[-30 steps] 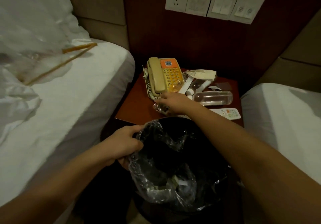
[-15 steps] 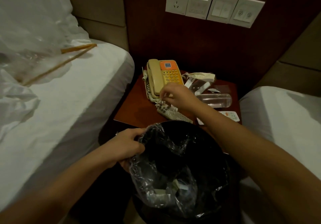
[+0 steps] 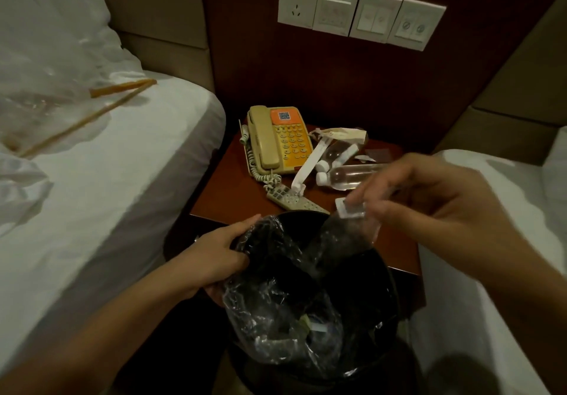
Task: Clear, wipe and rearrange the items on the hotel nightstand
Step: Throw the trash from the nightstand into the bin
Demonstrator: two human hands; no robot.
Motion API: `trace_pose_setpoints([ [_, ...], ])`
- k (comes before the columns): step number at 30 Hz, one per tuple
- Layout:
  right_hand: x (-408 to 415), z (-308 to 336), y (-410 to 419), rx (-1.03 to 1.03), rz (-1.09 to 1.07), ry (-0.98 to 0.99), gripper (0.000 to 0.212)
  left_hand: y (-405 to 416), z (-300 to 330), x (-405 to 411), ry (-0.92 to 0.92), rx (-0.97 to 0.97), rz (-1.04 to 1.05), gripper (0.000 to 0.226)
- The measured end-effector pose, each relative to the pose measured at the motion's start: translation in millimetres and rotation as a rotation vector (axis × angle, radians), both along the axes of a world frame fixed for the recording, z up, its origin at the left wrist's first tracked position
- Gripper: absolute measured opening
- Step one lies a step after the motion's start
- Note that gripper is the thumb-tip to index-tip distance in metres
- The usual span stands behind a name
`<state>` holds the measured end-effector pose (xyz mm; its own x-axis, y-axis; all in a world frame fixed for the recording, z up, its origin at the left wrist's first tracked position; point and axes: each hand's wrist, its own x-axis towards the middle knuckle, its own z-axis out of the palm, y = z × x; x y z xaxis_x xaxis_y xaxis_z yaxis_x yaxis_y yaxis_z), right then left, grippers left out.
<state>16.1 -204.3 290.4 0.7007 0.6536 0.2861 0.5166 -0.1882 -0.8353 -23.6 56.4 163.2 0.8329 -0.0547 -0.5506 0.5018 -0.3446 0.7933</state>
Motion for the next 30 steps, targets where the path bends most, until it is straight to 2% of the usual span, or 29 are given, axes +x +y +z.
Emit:
trace_pose_setpoints([
  [5,10,-80,12,-0.403,0.067,0.254,0.01,-5,-1,2,-0.017,-0.038,0.025,0.073],
  [9,29,-126,20,-0.761,0.162,0.103,0.032,-7,-2,7,-0.029,-0.041,0.011,0.073],
  [13,63,-101,25,-0.693,0.106,0.188,0.032,-8,-5,10,-0.033,-0.049,0.012,0.075],
  [15,80,-84,25,-0.715,0.133,0.165,0.031,-6,-7,11,-0.027,-0.049,0.013,0.073],
  [17,83,-80,31,-0.776,0.246,0.179,0.039,-5,-9,12,-0.023,-0.054,0.02,0.072],
  [20,52,-107,51,-0.939,0.543,0.251,0.052,-5,-12,12,-0.034,-0.044,0.007,0.072],
  [23,35,-128,59,-1.075,0.725,0.164,0.049,-4,-14,13,-0.01,-0.062,0.007,0.073],
  [25,53,-121,58,-0.996,0.646,0.185,0.038,-3,-14,14,-0.01,-0.051,-0.008,0.074],
  [26,66,-114,58,-0.897,0.527,0.193,0.029,-3,-13,15,-0.013,-0.042,-0.016,0.074],
  [28,100,-105,58,-0.613,0.139,0.146,0.017,-3,-11,16,-0.007,-0.028,-0.025,0.073],
  [29,120,-107,59,-0.516,-0.056,0.053,0.017,-2,-11,17,-0.003,-0.022,-0.024,0.073],
  [30,138,-112,60,-0.518,-0.177,-0.116,0.022,-2,-10,18,-0.004,-0.016,-0.024,0.074],
])
